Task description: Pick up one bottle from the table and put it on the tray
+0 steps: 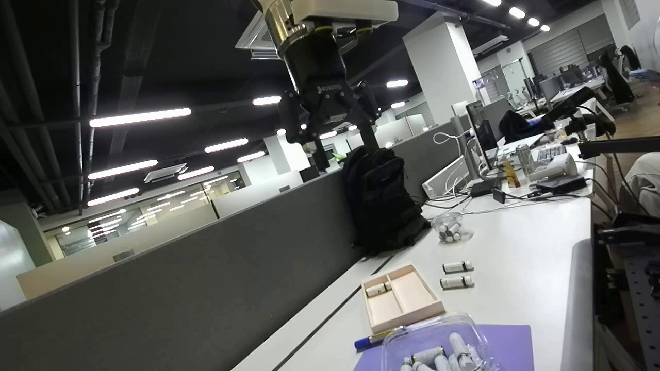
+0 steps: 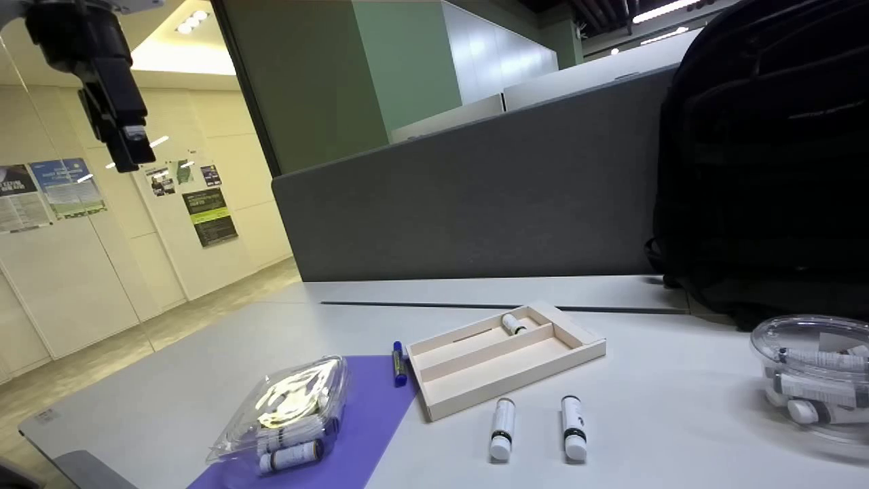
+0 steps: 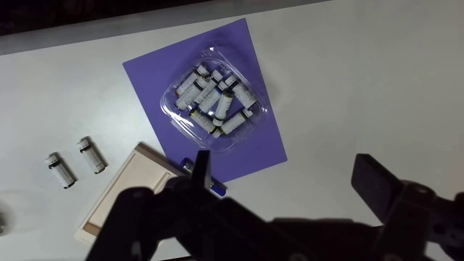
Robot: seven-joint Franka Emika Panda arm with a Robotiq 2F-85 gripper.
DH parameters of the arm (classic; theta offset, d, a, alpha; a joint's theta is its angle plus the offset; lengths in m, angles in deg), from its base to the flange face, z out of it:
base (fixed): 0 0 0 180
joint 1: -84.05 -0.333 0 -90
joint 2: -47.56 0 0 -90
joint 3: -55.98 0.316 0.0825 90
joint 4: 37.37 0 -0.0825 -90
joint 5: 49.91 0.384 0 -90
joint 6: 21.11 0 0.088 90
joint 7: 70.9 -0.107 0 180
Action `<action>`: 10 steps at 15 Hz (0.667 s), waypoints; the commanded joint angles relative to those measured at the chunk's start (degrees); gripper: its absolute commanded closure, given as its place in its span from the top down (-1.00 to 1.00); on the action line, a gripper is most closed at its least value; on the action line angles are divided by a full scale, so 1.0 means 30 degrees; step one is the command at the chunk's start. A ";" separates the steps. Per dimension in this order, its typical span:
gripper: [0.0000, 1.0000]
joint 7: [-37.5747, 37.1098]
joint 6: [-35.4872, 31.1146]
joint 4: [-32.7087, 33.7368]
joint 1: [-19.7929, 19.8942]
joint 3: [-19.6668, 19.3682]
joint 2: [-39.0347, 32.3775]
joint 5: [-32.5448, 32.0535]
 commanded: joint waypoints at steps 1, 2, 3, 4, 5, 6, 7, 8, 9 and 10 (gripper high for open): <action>1.00 -0.0097 0.0029 0.0038 -0.0238 -0.0204 -0.0044 -0.0117; 1.00 -0.0096 0.0029 0.0038 -0.0238 -0.0204 -0.0044 -0.0117; 1.00 -0.0096 0.0029 0.0038 -0.0239 -0.0204 -0.0044 -0.0117; 1.00 -0.0076 -0.0573 -0.0118 -0.0021 0.0012 0.0026 -0.0944; 1.00 0.0122 -0.0983 -0.0252 0.0125 0.0046 0.0053 -0.1663; 1.00 0.0296 -0.1389 -0.0396 0.0218 -0.0033 0.0069 -0.2323; 1.00 0.0540 -0.1986 -0.0664 0.0415 -0.0148 0.0103 -0.3236; 1.00 0.0693 -0.2468 -0.0859 0.0590 -0.0292 0.0071 -0.3988; 1.00 0.0860 -0.3094 -0.1113 0.0856 -0.0523 -0.0006 -0.4691; 1.00 0.0993 -0.3700 -0.1313 0.1142 -0.0747 -0.0129 -0.5354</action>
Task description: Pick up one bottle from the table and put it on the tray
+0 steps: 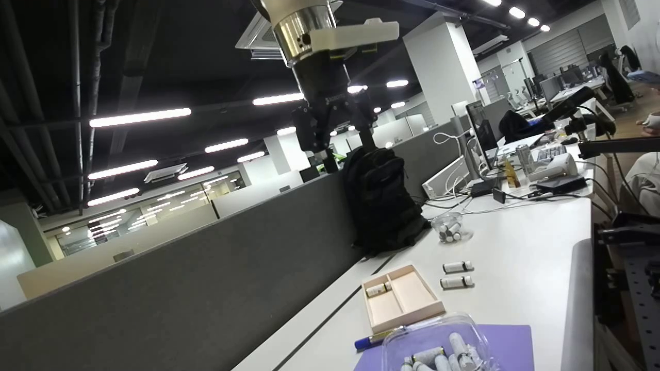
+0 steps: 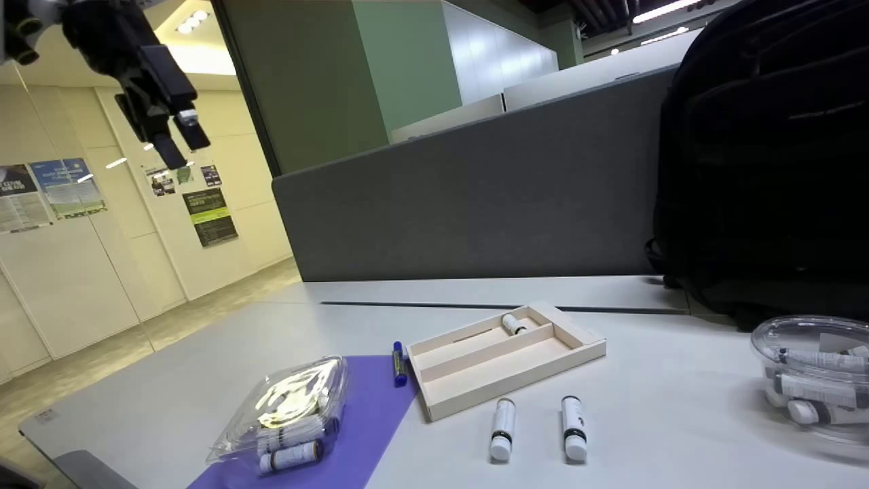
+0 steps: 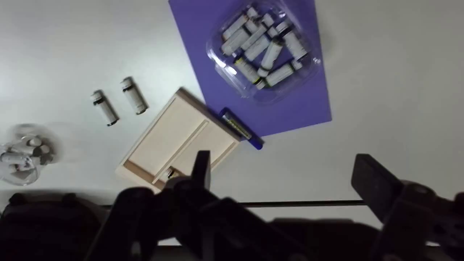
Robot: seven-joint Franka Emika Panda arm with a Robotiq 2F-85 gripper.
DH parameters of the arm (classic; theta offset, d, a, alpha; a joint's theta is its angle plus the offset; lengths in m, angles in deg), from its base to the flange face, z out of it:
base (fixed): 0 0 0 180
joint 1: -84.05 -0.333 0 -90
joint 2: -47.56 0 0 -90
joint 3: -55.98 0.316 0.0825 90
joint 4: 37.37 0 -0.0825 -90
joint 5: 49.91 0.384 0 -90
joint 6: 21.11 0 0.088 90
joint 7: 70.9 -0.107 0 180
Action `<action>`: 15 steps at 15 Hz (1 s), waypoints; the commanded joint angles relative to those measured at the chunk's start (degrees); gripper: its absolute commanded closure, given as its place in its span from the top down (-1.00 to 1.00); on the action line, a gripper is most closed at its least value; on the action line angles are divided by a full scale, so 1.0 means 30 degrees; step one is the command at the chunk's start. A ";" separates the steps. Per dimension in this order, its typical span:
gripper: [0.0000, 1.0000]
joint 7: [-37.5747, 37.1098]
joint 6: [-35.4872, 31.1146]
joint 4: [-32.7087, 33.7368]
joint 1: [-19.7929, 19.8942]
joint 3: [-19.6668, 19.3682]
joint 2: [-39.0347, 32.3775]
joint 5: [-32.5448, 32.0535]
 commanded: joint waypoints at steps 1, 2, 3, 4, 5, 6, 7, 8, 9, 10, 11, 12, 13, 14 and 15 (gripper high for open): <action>1.00 0.0676 -0.1915 -0.0749 0.0960 -0.0835 -0.0319 -0.2261; 1.00 0.0708 -0.2325 -0.0830 0.1287 -0.1075 -0.0578 -0.2808; 1.00 0.0803 -0.2552 -0.0813 0.1596 -0.1424 -0.0969 -0.3100; 1.00 0.0848 -0.2856 -0.0792 0.1841 -0.1722 -0.1335 -0.3271; 1.00 0.0979 -0.3088 -0.0693 0.1972 -0.2045 -0.1743 -0.3194; 1.00 0.1358 -0.3360 -0.0542 0.1956 -0.2425 -0.2277 -0.2817; 1.00 0.1951 -0.3358 -0.0407 0.1887 -0.2810 -0.2813 -0.2436; 1.00 0.2711 -0.3506 -0.0386 0.1812 -0.3219 -0.3334 -0.2155; 1.00 0.2664 -0.3610 -0.0274 0.1878 -0.3587 -0.3898 -0.1547; 1.00 0.2234 -0.3433 -0.0831 0.1823 -0.3146 -0.2828 -0.2290; 1.00 0.2420 -0.3547 -0.0824 0.1837 -0.3343 -0.3206 -0.2241; 1.00 0.2422 -0.3585 -0.0824 0.1835 -0.3374 -0.3343 -0.2266; 1.00 0.2422 -0.3586 -0.0824 0.1813 -0.3344 -0.3320 -0.2267; 1.00 0.2421 -0.3585 -0.0822 0.1762 -0.3269 -0.3236 -0.2268; 1.00 0.2423 -0.3584 -0.0822 0.1732 -0.3251 -0.3168 -0.2265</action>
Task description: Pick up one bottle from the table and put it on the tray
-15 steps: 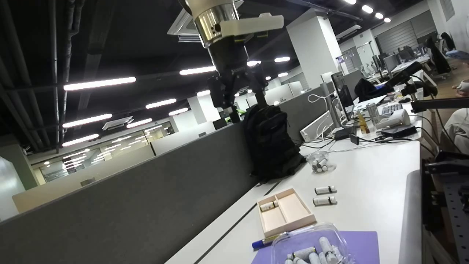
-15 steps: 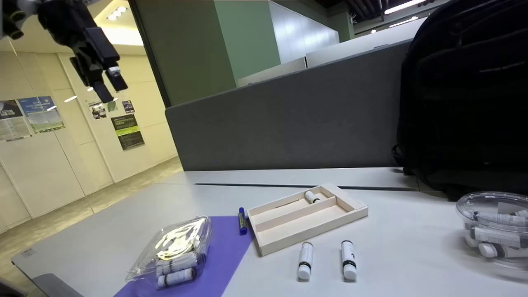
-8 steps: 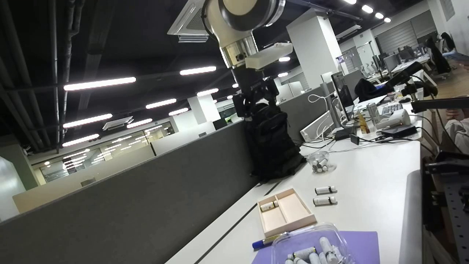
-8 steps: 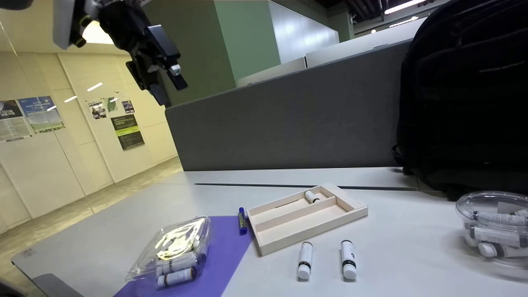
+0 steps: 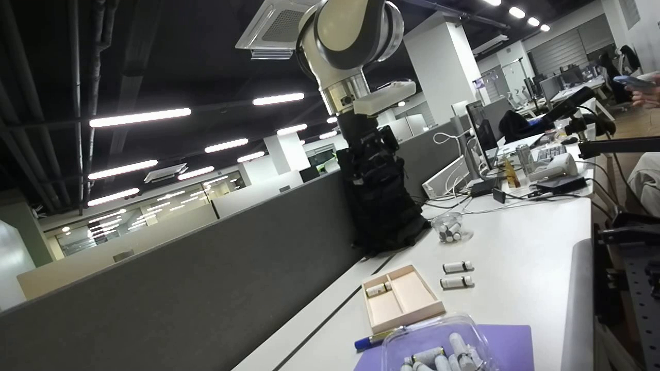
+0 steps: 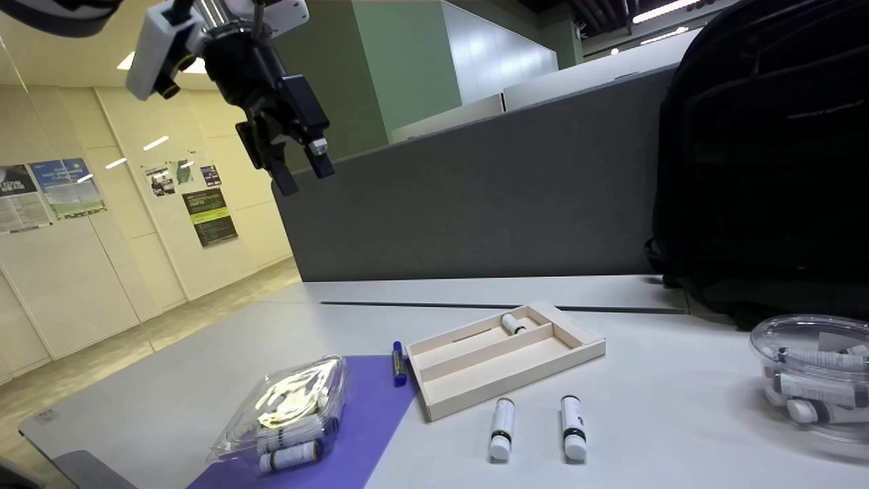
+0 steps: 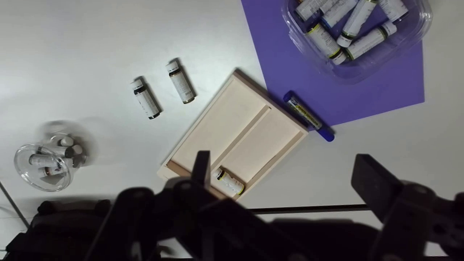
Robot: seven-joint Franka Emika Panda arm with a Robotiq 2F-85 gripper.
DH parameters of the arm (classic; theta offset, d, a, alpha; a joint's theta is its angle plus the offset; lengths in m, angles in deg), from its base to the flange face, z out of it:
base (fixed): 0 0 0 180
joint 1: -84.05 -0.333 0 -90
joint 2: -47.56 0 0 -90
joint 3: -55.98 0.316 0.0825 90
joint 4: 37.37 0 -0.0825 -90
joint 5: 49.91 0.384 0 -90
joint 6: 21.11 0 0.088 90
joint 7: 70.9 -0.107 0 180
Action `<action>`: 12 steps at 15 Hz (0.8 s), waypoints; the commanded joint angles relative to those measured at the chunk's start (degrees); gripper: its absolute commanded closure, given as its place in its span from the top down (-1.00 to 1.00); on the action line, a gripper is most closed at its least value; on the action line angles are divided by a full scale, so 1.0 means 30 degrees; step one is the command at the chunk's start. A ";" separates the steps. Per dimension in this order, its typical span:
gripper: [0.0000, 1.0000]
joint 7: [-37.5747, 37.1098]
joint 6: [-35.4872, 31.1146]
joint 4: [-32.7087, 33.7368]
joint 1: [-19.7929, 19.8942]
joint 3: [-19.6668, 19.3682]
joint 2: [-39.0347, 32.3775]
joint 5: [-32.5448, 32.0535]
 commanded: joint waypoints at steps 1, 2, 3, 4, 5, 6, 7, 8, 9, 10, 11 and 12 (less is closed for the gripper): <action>1.00 -0.0039 0.0055 0.0033 -0.0180 -0.0172 0.0044 -0.0062; 1.00 0.0180 -0.0313 -0.0110 -0.0172 -0.0172 0.0029 -0.0304; 1.00 0.1164 -0.0797 -0.0293 -0.0295 -0.0512 -0.0108 -0.0005; 1.00 0.2226 -0.1173 -0.0368 -0.0442 -0.0945 -0.0283 0.0666; 1.00 0.3250 -0.1640 -0.0425 -0.0467 -0.1461 -0.0607 0.1390; 1.00 0.4044 -0.1936 -0.0480 -0.0417 -0.1848 -0.0905 0.1884; 1.00 0.4858 -0.2245 -0.0524 -0.0221 -0.2265 -0.1293 0.2097; 1.00 0.5603 -0.2327 -0.0456 -0.0041 -0.2674 -0.1746 0.2240; 1.00 0.6298 -0.2390 -0.0335 0.0117 -0.3075 -0.2220 0.2344; 1.00 0.7032 -0.2448 -0.0183 0.0287 -0.3486 -0.2768 0.2350; 1.00 0.7459 -0.2553 -0.0003 0.0543 -0.3834 -0.3353 0.2159; 1.00 0.8252 -0.2579 0.0148 0.0641 -0.4238 -0.3872 0.2502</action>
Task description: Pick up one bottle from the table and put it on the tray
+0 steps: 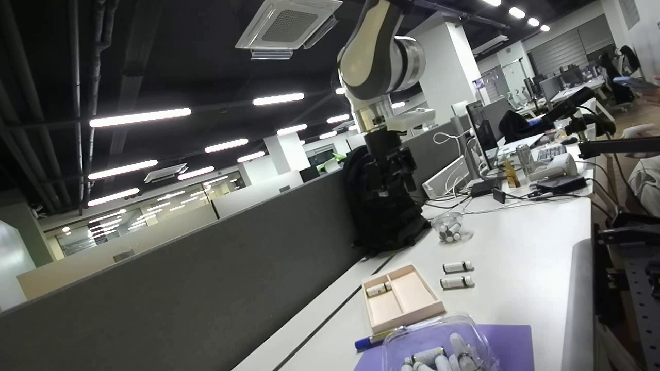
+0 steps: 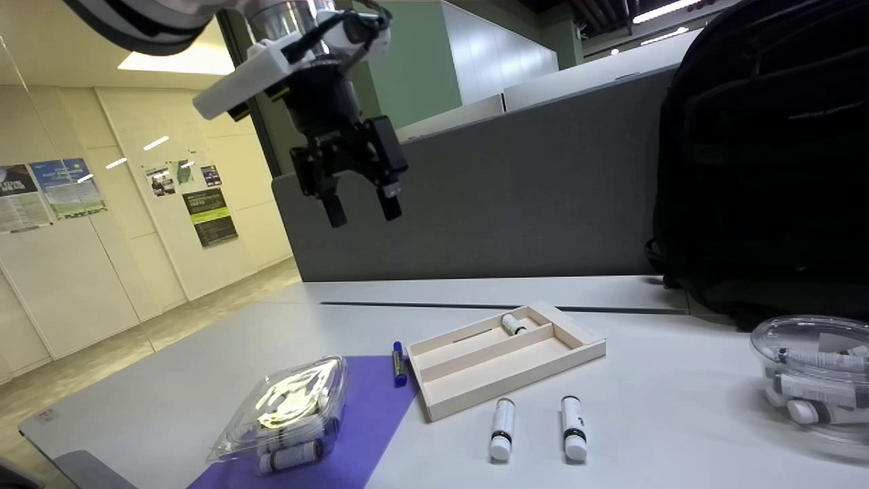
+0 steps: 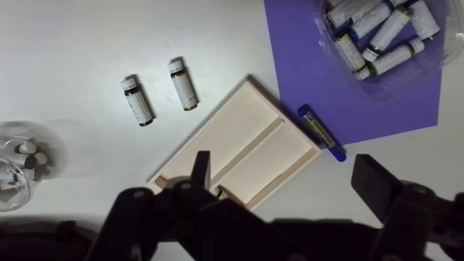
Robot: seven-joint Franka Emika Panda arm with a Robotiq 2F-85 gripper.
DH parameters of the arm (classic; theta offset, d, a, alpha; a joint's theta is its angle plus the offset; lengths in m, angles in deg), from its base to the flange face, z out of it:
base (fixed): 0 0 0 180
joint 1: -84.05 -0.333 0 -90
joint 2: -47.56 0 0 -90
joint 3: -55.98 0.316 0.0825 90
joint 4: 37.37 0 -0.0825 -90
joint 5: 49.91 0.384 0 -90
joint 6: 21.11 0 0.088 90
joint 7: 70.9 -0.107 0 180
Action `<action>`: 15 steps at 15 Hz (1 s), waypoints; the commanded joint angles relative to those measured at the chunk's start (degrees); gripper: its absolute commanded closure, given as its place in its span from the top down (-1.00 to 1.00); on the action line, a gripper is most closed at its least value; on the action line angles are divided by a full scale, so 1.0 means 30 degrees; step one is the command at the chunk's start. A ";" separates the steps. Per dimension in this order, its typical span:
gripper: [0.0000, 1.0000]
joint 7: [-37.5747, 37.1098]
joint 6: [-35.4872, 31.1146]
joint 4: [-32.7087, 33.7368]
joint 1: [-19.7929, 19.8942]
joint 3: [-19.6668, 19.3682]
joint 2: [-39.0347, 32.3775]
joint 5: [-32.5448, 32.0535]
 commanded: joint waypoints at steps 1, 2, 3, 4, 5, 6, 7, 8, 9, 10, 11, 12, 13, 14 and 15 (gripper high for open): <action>1.00 0.2121 -0.0163 0.0870 0.0578 -0.1250 -0.2094 0.0640; 1.00 0.2380 -0.0135 0.1045 0.0825 -0.1516 -0.2605 0.0692; 1.00 0.2071 0.0064 0.1321 0.1147 -0.1732 -0.3204 0.0482; 1.00 0.0980 0.0412 0.1566 0.1408 -0.1822 -0.3584 0.0268; 1.00 0.1857 -0.0228 0.0530 0.1141 -0.1584 -0.2558 0.0350; 1.00 0.1824 -0.0215 0.0727 0.1378 -0.1733 -0.3022 0.0347; 1.00 0.1818 -0.0214 0.0903 0.1509 -0.1821 -0.3358 0.0346; 1.00 0.1790 -0.0208 0.1029 0.1550 -0.1841 -0.3552 0.0345; 1.00 0.1719 -0.0182 0.1118 0.1533 -0.1823 -0.3622 0.0345; 1.00 0.1668 -0.0147 0.1164 0.1509 -0.1802 -0.3624 0.0345; 1.00 0.1650 -0.0114 0.1195 0.1495 -0.1796 -0.3623 0.0345; 1.00 0.1462 -0.0897 0.1067 0.1487 -0.1779 -0.3692 0.0034; 1.00 0.1556 -0.2109 0.0981 0.1514 -0.1806 -0.3963 -0.0002; 1.00 0.1800 -0.2900 0.1076 0.1540 -0.1837 -0.4383 0.0124; 1.00 0.2021 -0.3900 0.1233 0.1579 -0.1873 -0.5011 0.0508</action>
